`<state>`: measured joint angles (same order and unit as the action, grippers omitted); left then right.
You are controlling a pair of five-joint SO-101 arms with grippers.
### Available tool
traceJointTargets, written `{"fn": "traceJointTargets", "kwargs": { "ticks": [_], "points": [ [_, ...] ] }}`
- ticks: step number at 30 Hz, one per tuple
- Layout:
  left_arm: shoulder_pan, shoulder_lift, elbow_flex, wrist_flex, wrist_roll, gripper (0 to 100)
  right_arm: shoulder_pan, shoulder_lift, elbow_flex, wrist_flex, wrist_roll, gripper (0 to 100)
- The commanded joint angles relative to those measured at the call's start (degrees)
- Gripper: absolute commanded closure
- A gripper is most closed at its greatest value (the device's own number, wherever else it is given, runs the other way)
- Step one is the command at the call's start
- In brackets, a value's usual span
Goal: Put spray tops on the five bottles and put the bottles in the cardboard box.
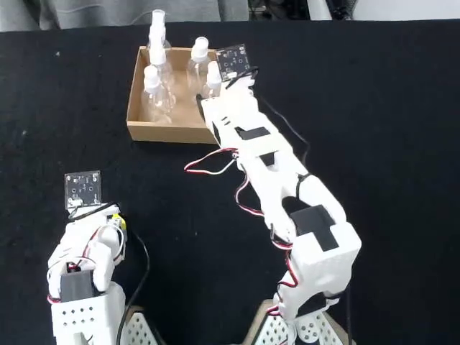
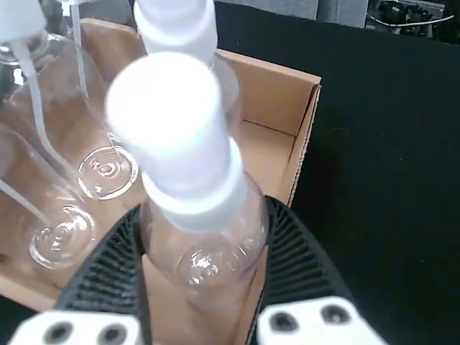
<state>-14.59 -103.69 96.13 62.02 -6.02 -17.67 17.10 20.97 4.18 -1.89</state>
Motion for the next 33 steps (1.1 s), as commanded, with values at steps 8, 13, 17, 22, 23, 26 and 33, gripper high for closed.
{"fn": "traceJointTargets", "kwargs": {
  "ticks": [8,13,17,22,23,26,33],
  "points": [
    [-0.48,-0.35,1.27,0.18,-0.09,88,0.18,-0.84,-1.27,-0.79,-0.18,77.1],
    [-0.48,-0.35,1.27,0.18,-0.09,88,0.09,-0.84,-1.01,-0.70,-0.26,69.8],
    [-0.48,-0.35,1.27,0.18,-0.09,88,-0.88,-0.92,-0.57,-0.79,-0.26,69.4],
    [-0.48,-0.35,1.27,0.18,-0.09,88,-1.67,-0.92,-0.57,-0.79,-0.26,69.3],
    [-0.48,-0.35,1.27,0.18,-0.09,88,-1.67,-0.92,-0.57,-0.79,-0.26,69.3],
    [-0.48,-0.35,1.27,0.18,-0.09,88,-1.67,-1.01,-0.57,-0.79,-0.26,67.4],
    [-0.48,-0.35,1.27,0.18,-0.09,88,-2.20,-2.15,-2.33,6.59,-0.26,57.7]
  ]
}}
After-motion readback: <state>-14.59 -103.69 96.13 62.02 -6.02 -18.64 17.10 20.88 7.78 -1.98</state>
